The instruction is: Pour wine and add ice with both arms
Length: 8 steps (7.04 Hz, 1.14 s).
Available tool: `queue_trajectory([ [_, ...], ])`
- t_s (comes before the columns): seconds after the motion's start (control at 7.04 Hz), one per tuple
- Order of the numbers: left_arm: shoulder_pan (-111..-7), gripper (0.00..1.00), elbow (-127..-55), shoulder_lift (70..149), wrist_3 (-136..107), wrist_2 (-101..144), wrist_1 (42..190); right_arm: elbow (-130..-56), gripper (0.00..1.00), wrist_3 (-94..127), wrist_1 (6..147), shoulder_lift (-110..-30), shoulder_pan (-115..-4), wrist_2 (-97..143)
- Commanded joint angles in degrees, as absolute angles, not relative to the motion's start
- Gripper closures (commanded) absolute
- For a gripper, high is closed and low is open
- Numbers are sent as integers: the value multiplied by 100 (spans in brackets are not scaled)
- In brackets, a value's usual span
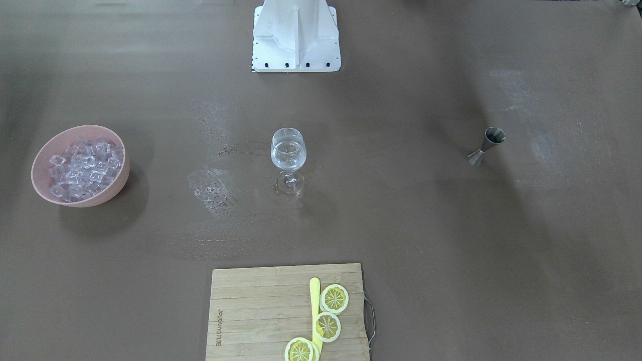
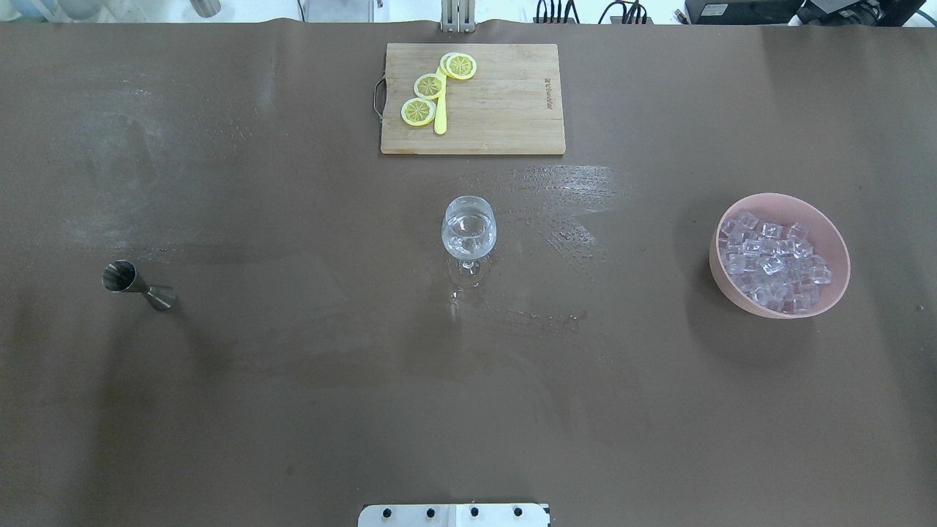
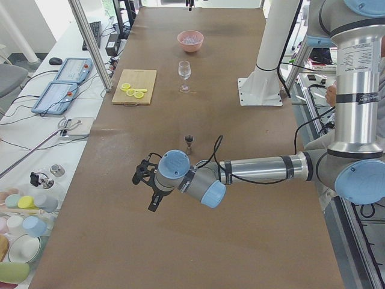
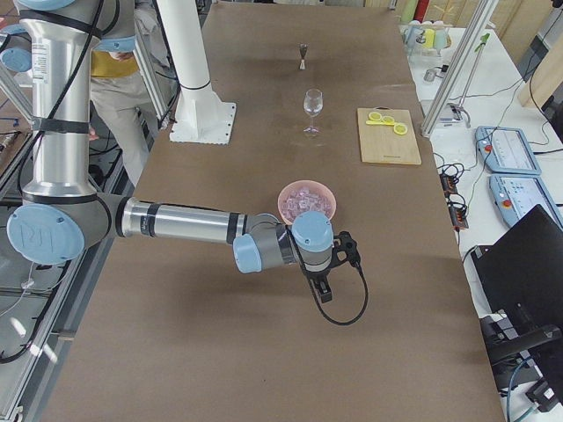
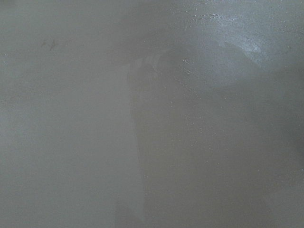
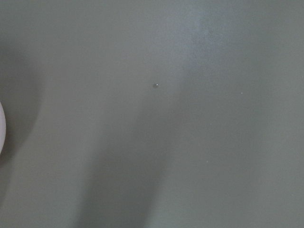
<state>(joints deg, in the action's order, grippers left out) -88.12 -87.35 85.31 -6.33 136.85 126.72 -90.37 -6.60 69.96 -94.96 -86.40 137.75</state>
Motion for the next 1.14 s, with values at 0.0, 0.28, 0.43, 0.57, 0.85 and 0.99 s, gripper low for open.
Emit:
queue_trajectory([
  [0.0,-8824,2,-8771,8517,-598,13685,12717,-9079,0,-659,6996,-9527,-8640,13825],
  [0.28,-8815,2,-8806,8420,-633,13693,12779,-9070,0,-659,7005,-9466,-8640,13790],
  [0.43,-8807,2,-8754,8429,-650,13737,12779,-9096,0,-659,6987,-9527,-8648,13816],
  [0.57,-8798,2,-8789,8359,-659,13798,12901,-9158,0,-659,6996,-9484,-8648,13790],
  [0.85,-8780,2,-8824,8358,-887,13834,13374,-9534,0,-554,7048,-9492,-8648,13799],
  [0.99,-8667,2,-8824,8358,-905,14095,13708,-9545,0,-528,7049,-9483,-8648,13886],
])
